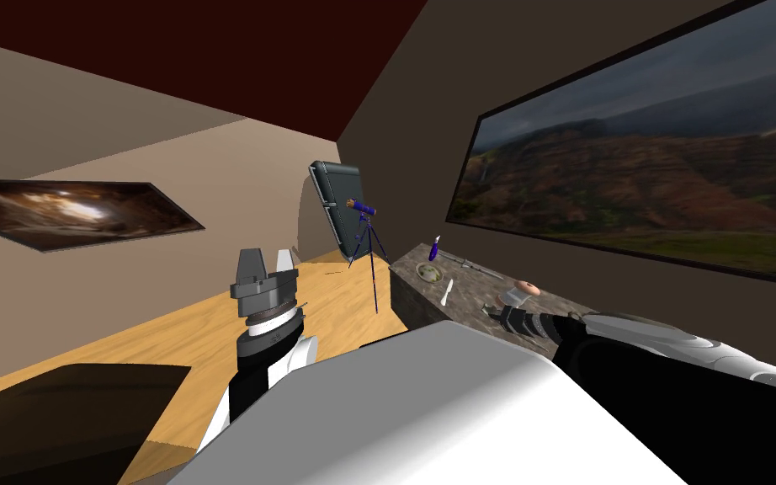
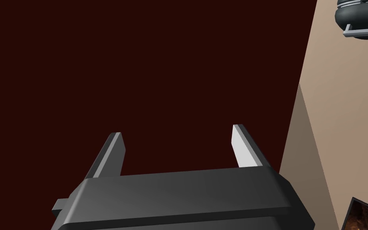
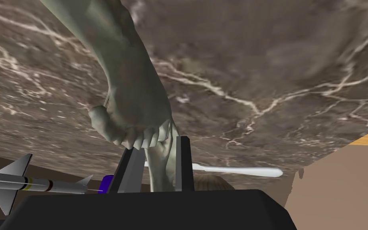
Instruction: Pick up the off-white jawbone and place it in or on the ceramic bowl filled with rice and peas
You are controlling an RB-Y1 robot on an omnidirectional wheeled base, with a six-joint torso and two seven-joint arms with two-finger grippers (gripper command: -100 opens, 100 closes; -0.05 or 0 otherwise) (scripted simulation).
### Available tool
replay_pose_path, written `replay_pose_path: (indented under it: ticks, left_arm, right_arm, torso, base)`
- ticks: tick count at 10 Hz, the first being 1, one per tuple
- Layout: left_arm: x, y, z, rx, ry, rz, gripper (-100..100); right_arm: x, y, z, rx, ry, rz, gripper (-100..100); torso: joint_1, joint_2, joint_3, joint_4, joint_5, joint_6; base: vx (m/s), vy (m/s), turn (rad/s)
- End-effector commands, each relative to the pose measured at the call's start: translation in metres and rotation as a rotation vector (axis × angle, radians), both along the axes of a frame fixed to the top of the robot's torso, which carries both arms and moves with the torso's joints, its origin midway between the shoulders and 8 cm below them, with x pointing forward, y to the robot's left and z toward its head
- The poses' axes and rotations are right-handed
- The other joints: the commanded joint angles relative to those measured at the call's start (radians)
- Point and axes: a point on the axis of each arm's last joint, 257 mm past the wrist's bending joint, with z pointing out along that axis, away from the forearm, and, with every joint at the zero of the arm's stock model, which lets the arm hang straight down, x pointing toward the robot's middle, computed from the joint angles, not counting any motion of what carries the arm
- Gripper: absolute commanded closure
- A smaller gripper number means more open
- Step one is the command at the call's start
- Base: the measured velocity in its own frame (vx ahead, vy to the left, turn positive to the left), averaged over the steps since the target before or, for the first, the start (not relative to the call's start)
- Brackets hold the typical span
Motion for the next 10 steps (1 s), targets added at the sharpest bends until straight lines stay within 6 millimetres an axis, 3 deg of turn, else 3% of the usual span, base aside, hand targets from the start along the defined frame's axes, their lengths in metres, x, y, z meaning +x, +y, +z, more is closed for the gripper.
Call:
replay_pose_path:
  ticks: [1, 2, 3, 5, 6, 7, 10]
  left_arm:
    - [0.0, 0.0, 0.0, 0.0, 0.0, 0.0, 0]
    - [0.0, 0.0, 0.0, 0.0, 0.0, 0.0, 0]
    - [0.0, 0.0, 0.0, 0.0, 0.0, 0.0, 0]
    - [0.0, 0.0, 0.0, 0.0, 0.0, 0.0, 0]
    - [0.0, 0.0, 0.0, 0.0, 0.0, 0.0, 0]
    - [0.0, 0.0, 0.0, 0.0, 0.0, 0.0, 0]
    - [0.0, 0.0, 0.0, 0.0, 0.0, 0.0, 0]
  right_arm:
    - [0.0, 0.0, 0.0, 0.0, 0.0, 0.0, 100]
    - [0.0, 0.0, 0.0, 0.0, 0.0, 0.0, 0]
    - [0.007, -0.001, 0.01, -0.003, 0.001, 0.016, 100]
    - [0.006, -0.001, 0.012, -0.005, 0.001, 0.018, 100]
    - [0.006, -0.001, 0.013, -0.004, 0.001, 0.019, 0]
    - [0.011, -0.012, 0.02, -0.029, 0.0, 0.013, 100]
    - [0.025, -0.032, 0.039, -0.084, -0.004, 0.006, 100]
  torso:
    - [0.0, 0.0, 0.0, 0.0, 0.0, 0.0]
    - [0.0, 0.0, 0.0, 0.0, 0.0, 0.0]
    - [0.0, 0.0, 0.0, 0.0, 0.0, 0.0]
    - [0.001, 0.003, 0.002, 0.001, 0.001, 0.001]
    - [0.001, 0.002, 0.001, 0.001, 0.0, 0.001]
    - [0.001, 0.001, 0.001, 0.0, 0.0, 0.0]
    - [0.007, -0.003, -0.002, 0.0, 0.002, 0.0]
  base:
    - [0.0, 0.0, 0.0]
    - [0.0, 0.0, 0.0]
    - [-0.025, 0.003, -0.138]
    - [-0.03, 0.012, -0.071]
    - [0.0, 0.0, 0.0]
    - [0.015, 0.055, -0.084]
    - [0.056, 0.099, -0.119]
